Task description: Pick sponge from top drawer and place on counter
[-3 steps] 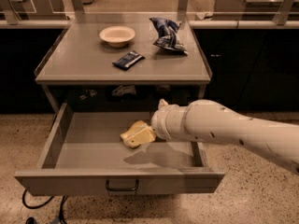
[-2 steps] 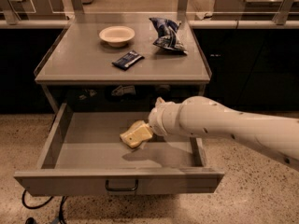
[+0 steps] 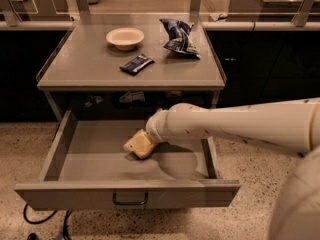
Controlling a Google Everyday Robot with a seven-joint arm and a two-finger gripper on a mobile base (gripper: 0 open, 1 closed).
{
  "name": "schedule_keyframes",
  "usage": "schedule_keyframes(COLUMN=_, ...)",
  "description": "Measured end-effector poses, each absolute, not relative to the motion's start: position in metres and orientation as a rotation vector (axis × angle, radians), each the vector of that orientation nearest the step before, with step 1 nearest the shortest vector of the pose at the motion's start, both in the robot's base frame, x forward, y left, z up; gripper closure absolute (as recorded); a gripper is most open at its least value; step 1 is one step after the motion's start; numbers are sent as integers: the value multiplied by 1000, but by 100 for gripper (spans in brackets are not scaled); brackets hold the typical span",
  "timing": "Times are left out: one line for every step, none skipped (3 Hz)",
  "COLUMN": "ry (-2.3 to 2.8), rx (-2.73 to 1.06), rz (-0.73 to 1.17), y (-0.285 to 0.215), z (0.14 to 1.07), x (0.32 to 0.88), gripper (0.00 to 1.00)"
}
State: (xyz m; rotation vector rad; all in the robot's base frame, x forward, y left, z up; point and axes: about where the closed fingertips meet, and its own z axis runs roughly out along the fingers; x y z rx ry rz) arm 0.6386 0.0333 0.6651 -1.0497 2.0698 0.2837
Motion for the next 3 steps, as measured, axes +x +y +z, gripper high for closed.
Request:
schedule_keyframes(ry=2125, rx=-1061, rz=299, y=47, z=622, x=644, gripper=0)
schedule_keyframes(ry=2182, rx=-1052, rz=339, y=50, z=580, x=629, gripper=0)
schedule_keyframes(ry=2194, rx=-1053, rz=352, y=52, z=570, x=625, gripper=0)
